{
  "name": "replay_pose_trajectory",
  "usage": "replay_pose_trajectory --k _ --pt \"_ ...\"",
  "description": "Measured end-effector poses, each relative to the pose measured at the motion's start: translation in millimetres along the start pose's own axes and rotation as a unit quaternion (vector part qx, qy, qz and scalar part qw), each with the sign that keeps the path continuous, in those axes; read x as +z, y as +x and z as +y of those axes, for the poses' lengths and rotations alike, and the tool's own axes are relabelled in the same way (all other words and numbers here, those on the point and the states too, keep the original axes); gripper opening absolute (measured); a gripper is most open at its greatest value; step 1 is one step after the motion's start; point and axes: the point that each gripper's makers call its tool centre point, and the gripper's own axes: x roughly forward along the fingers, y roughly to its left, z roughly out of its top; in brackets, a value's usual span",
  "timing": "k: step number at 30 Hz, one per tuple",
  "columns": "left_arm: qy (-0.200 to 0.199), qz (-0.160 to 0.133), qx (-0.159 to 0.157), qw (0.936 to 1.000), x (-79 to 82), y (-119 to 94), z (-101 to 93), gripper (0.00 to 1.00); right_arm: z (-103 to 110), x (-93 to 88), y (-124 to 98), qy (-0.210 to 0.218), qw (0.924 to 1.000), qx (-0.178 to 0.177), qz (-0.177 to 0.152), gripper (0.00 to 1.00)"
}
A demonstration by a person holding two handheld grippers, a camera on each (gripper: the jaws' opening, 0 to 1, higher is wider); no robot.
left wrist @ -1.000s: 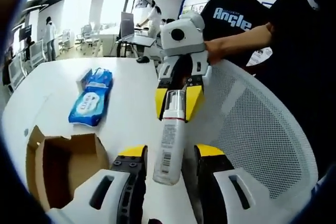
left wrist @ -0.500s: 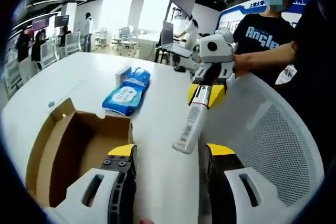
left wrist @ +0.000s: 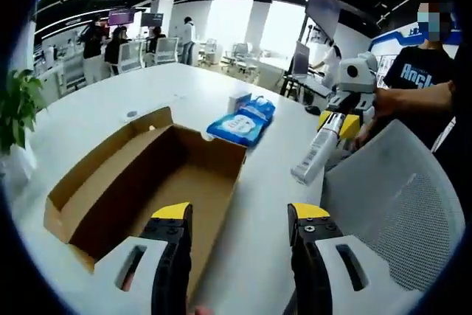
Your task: Operate the shoe box by opening the lid, removing the specified soft item, and placing it in the target area until the item is outside and the box remains undamaged.
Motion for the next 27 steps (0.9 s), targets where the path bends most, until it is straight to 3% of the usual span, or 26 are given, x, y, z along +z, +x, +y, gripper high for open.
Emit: replay_pose_trajectory --k 14,27 --pt "-0.067 -0.054 0.077 0.9934 5.7 -10 1.0 0.53 -60 5.8 -38 -0.012 0.9981 -0.048 0.037 0.17" --pt "-0.097 -0.074 0.111 0.9863 6.5 -16 -2.2 0.52 -123 19.5 -53 -0.009 0.9935 -0.094 0.063 0.17"
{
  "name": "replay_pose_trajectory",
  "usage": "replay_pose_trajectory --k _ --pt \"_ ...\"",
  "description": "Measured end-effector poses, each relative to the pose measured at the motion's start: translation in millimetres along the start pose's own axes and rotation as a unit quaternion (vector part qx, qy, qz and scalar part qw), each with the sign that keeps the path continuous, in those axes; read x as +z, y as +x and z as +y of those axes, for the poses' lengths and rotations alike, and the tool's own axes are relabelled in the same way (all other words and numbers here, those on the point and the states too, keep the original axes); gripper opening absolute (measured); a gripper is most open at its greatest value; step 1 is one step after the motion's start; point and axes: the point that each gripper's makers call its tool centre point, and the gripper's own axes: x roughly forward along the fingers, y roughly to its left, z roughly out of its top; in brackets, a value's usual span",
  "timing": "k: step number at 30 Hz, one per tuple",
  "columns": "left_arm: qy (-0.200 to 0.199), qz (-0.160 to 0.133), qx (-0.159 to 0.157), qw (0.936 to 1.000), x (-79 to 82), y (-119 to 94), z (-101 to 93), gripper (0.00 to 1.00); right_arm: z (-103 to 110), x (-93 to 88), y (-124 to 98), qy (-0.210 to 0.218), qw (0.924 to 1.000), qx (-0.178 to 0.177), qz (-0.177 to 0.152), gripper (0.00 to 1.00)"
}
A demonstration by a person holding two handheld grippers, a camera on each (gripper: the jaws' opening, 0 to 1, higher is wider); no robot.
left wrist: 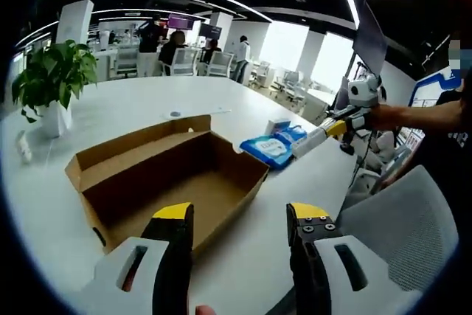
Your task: Operate the shoe box by opening the lid, removing the specified soft item, and placing it in the target area until the item is outside and the box remains undamaged.
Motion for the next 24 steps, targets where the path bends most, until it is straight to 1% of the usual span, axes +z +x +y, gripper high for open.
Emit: replay_pose_trajectory --k 4,9,13,15,20,24 --pt "-0.007 -0.006 0.007 0.9999 2.7 0 -0.9 0.51 -10 2.4 4 0.002 0.9999 -0.004 0.012 0.17" --pt "-0.011 -0.005 0.010 0.9999 4.4 2 -4.5 0.52 -32 5.1 8 -0.007 0.9991 -0.018 0.039 0.17" --pt "-0.021 -0.012 0.017 0.9996 8.0 4 -5.1 0.52 -47 11.9 8 -0.015 0.9985 -0.023 0.048 0.17" --pt "-0.022 -0.012 0.018 0.9995 8.4 5 -6.9 0.52 -56 16.8 8 -0.023 0.9979 -0.026 0.054 0.17" --pt "-0.028 -0.019 0.020 0.9992 10.1 8 -10.8 0.51 -79 27.4 9 -0.069 0.9932 -0.038 0.086 0.17" --pt "-0.031 -0.016 0.019 0.9992 8.0 12 -13.8 0.51 -89 34.4 12 -0.078 0.9916 -0.039 0.095 0.17"
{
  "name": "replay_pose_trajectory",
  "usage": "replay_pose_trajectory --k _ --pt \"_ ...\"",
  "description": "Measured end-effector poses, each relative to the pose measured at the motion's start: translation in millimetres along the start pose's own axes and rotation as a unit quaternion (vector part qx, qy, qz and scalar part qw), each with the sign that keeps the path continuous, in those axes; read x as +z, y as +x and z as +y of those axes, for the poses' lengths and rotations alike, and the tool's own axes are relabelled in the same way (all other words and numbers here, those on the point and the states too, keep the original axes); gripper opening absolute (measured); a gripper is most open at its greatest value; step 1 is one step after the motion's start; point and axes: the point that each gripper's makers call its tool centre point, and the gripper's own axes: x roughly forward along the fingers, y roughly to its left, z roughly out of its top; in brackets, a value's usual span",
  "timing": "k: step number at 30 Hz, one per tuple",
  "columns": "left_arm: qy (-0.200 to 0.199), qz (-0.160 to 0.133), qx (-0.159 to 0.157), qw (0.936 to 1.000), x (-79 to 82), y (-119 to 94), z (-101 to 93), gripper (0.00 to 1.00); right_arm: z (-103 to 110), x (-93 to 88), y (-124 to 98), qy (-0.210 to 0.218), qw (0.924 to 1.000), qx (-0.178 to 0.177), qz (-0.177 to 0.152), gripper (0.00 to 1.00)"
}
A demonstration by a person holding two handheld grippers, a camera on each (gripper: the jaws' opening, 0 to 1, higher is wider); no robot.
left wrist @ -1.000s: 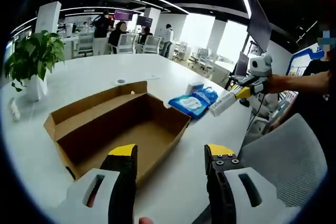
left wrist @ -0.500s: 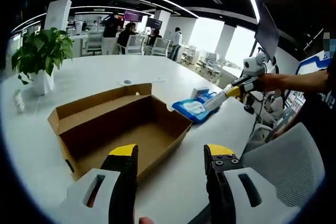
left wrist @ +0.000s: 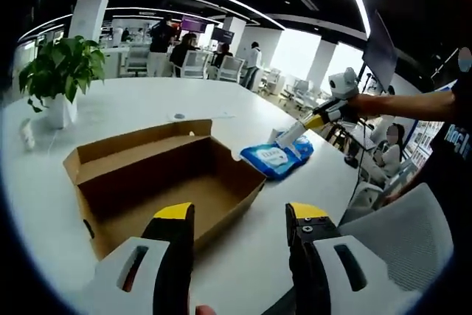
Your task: Operate the shoe box by opening the lid, removing the specified soft item, and placing it in the target area until the item is outside and the box remains undamaged.
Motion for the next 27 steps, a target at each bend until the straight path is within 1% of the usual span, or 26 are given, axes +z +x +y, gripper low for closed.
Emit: replay_pose_trajectory --k 3,7,8,9,10,11,14,15,18,19,22,23,25,26,27 --pt "-0.012 -0.004 0.003 0.9999 0.9 2 0.7 0.51 -10 3.7 3 -0.007 1.0000 -0.001 0.005 0.17" --pt "-0.014 -0.007 0.008 0.9998 2.8 5 1.1 0.51 -21 5.3 8 -0.015 0.9998 -0.004 0.014 0.17" --pt "-0.015 -0.007 0.008 0.9998 2.8 5 0.9 0.51 -26 4.8 10 -0.030 0.9992 -0.009 0.025 0.17" --pt "-0.015 -0.006 0.008 0.9998 2.8 5 0.6 0.51 -28 4.6 11 -0.036 0.9989 -0.010 0.029 0.17" --pt "-0.012 -0.004 0.008 0.9999 2.0 5 2.0 0.51 -32 3.3 12 -0.053 0.9977 -0.013 0.041 0.17" --pt "-0.009 -0.002 0.009 0.9999 1.2 5 2.6 0.51 -39 2.3 15 -0.063 0.9968 -0.015 0.048 0.17" --pt "-0.009 0.003 0.014 0.9999 -3.1 4 6.0 0.51 -49 3.1 19 -0.074 0.9954 -0.022 0.057 0.17" --pt "-0.010 0.003 0.015 0.9998 -4.1 4 7.2 0.51 -57 3.4 23 -0.081 0.9944 -0.024 0.063 0.17" --pt "-0.015 0.008 0.019 0.9997 -9.2 3 8.8 0.51 -65 3.0 27 -0.104 0.9909 -0.025 0.081 0.17" --pt "-0.015 0.008 0.019 0.9997 -9.7 3 8.7 0.51 -69 3.7 28 -0.123 0.9880 -0.028 0.089 0.17" --pt "-0.016 0.012 0.021 0.9996 -12.3 2 8.5 0.52 -76 4.1 34 -0.159 0.9803 -0.029 0.114 0.17" --pt "-0.016 0.012 0.021 0.9996 -12.5 3 8.5 0.52 -81 4.3 37 -0.178 0.9757 -0.032 0.124 0.17" --pt "-0.018 0.010 0.021 0.9996 -12.5 3 9.6 0.52 -83 3.1 41 -0.203 0.9684 -0.028 0.142 0.17" --pt "-0.019 0.010 0.021 0.9996 -12.6 4 10.2 0.52 -87 2.7 45 -0.225 0.9617 -0.028 0.155 0.17" --pt "-0.017 0.011 0.021 0.9996 -12.9 4 10.4 0.52 -93 2.7 48 -0.239 0.9568 -0.030 0.163 0.17"
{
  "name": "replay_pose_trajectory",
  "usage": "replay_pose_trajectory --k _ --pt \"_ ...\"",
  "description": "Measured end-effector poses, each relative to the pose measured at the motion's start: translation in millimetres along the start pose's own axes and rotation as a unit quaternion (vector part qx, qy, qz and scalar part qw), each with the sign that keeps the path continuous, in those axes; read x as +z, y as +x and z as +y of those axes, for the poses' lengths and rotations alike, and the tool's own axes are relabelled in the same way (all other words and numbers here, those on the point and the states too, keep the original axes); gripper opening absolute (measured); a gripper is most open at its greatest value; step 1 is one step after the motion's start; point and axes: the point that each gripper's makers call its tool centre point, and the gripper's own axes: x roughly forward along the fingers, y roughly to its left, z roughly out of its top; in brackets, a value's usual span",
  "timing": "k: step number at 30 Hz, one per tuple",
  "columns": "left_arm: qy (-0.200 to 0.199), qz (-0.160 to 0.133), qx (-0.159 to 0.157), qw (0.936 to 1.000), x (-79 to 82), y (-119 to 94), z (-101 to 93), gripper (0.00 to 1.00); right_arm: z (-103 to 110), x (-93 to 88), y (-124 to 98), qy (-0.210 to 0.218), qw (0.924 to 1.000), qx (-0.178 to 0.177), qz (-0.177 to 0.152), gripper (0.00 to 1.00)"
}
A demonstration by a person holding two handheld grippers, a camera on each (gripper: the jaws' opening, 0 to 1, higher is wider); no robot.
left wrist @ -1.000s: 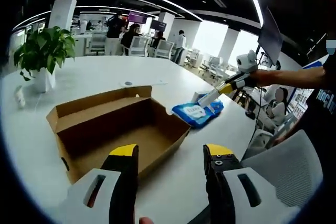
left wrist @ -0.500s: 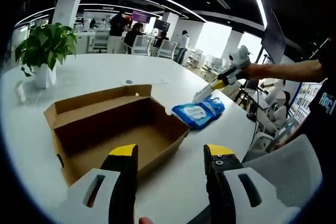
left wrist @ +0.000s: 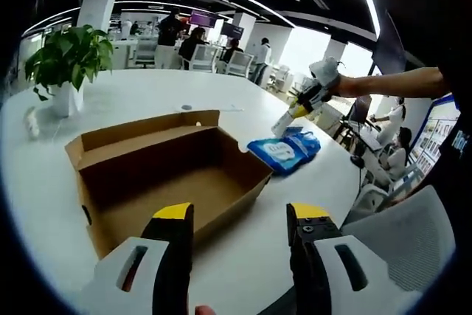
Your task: Operate the shoe box by opening the lid, removing the specified soft item, and placing it in the target area until the item is outside and the box remains undamaged.
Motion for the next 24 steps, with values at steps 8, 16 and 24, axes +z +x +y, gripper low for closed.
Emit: replay_pose_trajectory --k 8,16,24 --pt "-0.002 -0.003 -0.004 1.0000 0.1 -1 4.0 0.53 -7 -2.5 21 -0.103 0.9926 0.020 0.060 0.17" --pt "0.009 0.009 0.000 0.9999 -5.3 1 4.9 0.51 -1 -7.6 26 -0.134 0.9864 0.032 0.088 0.17" --pt "0.000 0.005 -0.002 1.0000 -5.0 1 6.5 0.51 -5 -17.2 29 -0.161 0.9798 0.049 0.108 0.18"
